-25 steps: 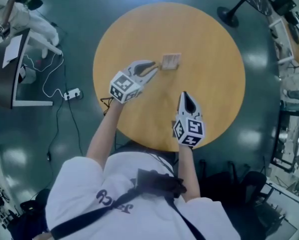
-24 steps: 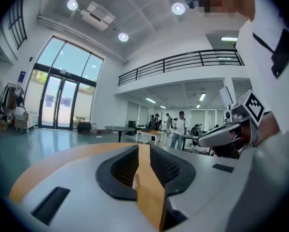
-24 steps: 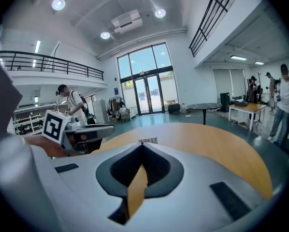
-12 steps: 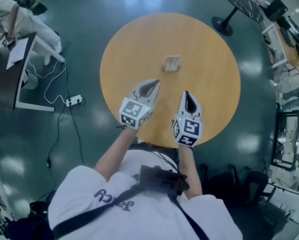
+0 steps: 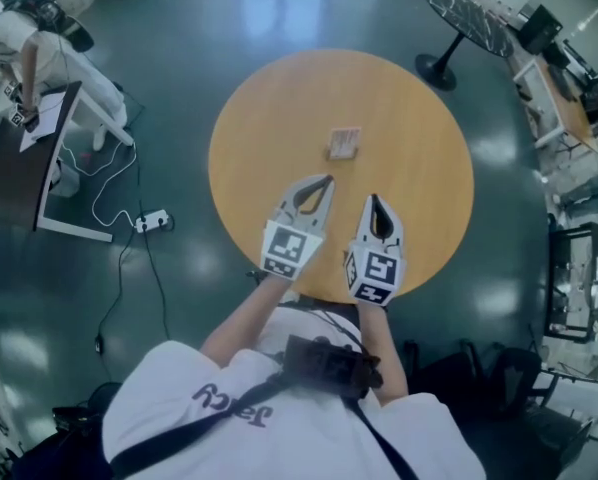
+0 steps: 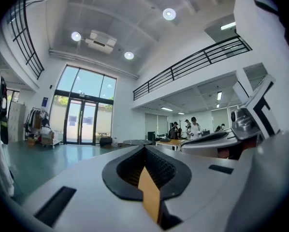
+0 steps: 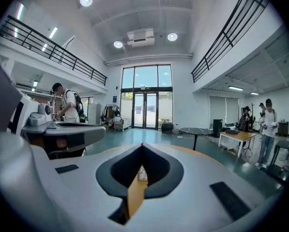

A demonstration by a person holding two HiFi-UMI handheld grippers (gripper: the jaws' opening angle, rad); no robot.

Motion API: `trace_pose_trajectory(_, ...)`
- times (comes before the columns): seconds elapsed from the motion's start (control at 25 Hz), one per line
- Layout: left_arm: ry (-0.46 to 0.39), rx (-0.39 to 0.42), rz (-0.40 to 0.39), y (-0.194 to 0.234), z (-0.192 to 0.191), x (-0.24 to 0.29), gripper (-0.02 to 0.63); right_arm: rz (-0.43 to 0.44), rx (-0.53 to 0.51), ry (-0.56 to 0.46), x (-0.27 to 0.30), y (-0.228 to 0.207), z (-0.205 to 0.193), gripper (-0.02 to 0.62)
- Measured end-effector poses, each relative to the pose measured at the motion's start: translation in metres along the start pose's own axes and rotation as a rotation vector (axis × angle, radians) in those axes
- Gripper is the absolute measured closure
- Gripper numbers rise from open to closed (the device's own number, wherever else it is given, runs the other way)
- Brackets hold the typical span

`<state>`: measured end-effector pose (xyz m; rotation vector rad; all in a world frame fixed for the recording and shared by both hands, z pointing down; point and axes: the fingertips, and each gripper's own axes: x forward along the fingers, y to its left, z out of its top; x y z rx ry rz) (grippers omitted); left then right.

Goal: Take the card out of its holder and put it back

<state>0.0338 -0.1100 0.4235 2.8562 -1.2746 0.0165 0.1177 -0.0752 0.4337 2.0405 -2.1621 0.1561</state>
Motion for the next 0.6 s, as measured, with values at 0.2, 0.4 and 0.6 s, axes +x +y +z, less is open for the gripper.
trace_pose_trajectory(0.2, 0.011, -0.026, -0.019, -0.008, -0.007, 0.001, 0.592, -0.01, 0.001, 0.011, -0.012, -0.003, -0.007, 0.588)
trace_pose_trajectory(0.4, 0.016, -0.034, -0.056, -0.021, -0.009, -0.002, 0.592, -0.032, 0.009, 0.01, -0.021, -0.01, -0.003, 0.588)
trace_pose_trajectory(0.6, 0.016, -0.042, -0.063, -0.027, -0.008, -0.006, 0.592, -0.02, 0.004, 0.002, -0.031, -0.012, 0.005, 0.588)
